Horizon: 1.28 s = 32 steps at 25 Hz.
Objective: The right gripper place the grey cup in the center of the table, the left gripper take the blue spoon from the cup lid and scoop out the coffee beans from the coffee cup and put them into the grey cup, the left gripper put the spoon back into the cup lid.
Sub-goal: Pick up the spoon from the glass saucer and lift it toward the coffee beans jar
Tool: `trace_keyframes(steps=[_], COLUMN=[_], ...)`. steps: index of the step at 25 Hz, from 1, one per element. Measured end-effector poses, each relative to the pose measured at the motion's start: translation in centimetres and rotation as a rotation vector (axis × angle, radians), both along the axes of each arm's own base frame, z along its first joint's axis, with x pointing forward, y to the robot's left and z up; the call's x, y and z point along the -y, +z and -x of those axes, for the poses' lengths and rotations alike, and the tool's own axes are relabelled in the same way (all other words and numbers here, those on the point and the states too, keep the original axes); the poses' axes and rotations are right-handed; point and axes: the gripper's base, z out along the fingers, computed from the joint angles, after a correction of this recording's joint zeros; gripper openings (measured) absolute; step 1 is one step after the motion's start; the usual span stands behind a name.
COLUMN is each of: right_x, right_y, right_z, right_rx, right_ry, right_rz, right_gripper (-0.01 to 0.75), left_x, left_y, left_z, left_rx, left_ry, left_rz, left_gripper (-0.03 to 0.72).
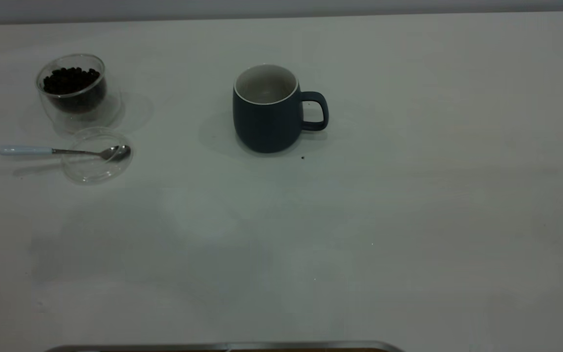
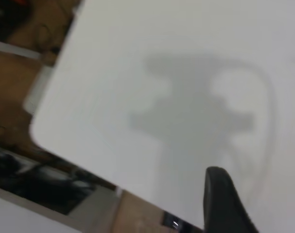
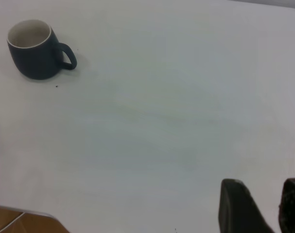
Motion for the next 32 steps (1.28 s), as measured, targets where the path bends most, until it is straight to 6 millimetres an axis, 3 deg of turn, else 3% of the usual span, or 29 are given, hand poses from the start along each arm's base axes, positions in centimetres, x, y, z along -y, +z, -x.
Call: trace_keyframes(steps=[8,16,21,23,28,32], right_x=[0.0,0.0,0.0,0.0,0.0,0.0], right_y=[0.0,0.0,0.0,0.0,0.0,0.0], right_z=[0.0,0.0,0.0,0.0,0.0,0.0], right_rx=[0.000,0.000,0.000,0.000,0.000,0.000], right_ry=[0.000,0.000,0.000,0.000,0.000,0.000], right_rz=[0.000,0.000,0.000,0.000,0.000,0.000], right_gripper=[0.242,0.242,0.242,0.242,0.242,0.242], left_x=[-4.3,-5.0,-5.4,-5.5,-6.3,-6.9], left_y=[-3.5,-11.5,-15.2,-15.8,-17.4,-17.8], left_z=[-5.5,-7.5,-7.9,-8.1,-8.6,-9.0], left_rx=[0.033,0.013,-0.009,-0.007,0.012,0.043], left_ry=[-0.104,-0.359,-0.451,-0.450,-0.407,-0.369], left_rz=[0.292,0.544,0.517,0.503,0.428,0.378], left_gripper=[0.434,0.427,0.432,0.465,0.627,0.650])
